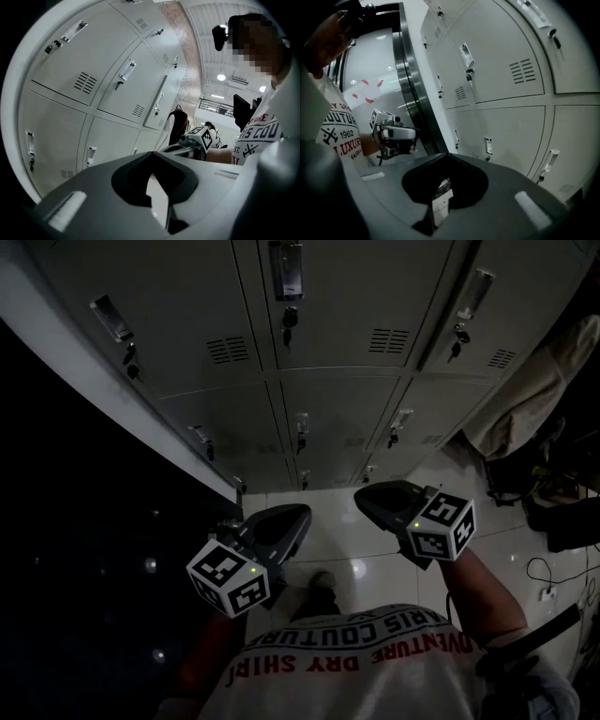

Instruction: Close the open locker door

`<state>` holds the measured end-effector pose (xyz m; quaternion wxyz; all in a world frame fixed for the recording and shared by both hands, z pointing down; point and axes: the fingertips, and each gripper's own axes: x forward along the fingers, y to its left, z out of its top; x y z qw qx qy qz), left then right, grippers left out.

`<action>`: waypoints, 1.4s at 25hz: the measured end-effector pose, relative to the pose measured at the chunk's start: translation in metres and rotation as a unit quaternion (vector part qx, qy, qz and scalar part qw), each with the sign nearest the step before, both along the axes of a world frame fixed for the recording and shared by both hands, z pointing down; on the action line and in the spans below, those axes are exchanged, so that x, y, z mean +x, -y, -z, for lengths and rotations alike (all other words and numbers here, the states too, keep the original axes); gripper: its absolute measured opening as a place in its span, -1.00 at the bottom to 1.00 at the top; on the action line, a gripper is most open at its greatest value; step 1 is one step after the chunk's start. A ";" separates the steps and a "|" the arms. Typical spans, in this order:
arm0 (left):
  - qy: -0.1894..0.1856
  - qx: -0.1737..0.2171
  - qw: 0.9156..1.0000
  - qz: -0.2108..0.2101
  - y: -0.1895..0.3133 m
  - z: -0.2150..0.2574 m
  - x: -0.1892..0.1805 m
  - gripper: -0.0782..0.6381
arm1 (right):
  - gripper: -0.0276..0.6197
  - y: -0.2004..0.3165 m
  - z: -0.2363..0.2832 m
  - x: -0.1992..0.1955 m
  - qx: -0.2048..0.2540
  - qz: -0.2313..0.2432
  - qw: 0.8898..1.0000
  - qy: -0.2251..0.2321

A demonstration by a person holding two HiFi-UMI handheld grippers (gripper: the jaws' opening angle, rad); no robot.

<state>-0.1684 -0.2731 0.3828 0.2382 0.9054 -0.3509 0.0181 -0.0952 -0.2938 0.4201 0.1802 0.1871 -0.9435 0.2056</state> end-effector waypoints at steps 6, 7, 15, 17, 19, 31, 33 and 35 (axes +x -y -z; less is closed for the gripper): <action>0.004 0.016 0.999 -0.039 -0.125 0.006 0.080 -0.77 | -0.92 -0.141 0.023 0.069 0.016 -0.029 0.999 0.039; 0.005 0.017 0.999 -0.044 -0.151 0.007 0.093 -0.77 | -0.92 -0.168 0.020 0.082 0.013 -0.033 0.999 0.038; 0.012 0.034 0.997 -0.063 -0.336 0.018 0.158 -0.77 | -0.92 -0.361 0.039 0.149 0.029 -0.036 0.996 0.071; 0.019 0.035 0.997 -0.061 -0.364 0.025 0.163 -0.77 | -0.92 -0.391 0.055 0.157 0.034 -0.039 0.995 0.085; 0.027 0.044 0.997 -0.063 -0.384 0.040 0.170 -0.77 | -0.92 -0.417 0.072 0.162 0.043 -0.036 0.994 0.097; 0.035 0.068 0.994 -0.079 -0.452 0.069 0.195 -0.77 | -0.92 -0.486 0.103 0.176 0.064 -0.050 0.991 0.111; 0.031 0.072 0.994 -0.080 -0.455 0.071 0.194 -0.77 | -0.92 -0.488 0.105 0.174 0.066 -0.052 0.990 0.111; 0.027 0.075 0.994 -0.080 -0.457 0.072 0.194 -0.77 | -0.92 -0.491 0.105 0.172 0.068 -0.050 0.991 0.107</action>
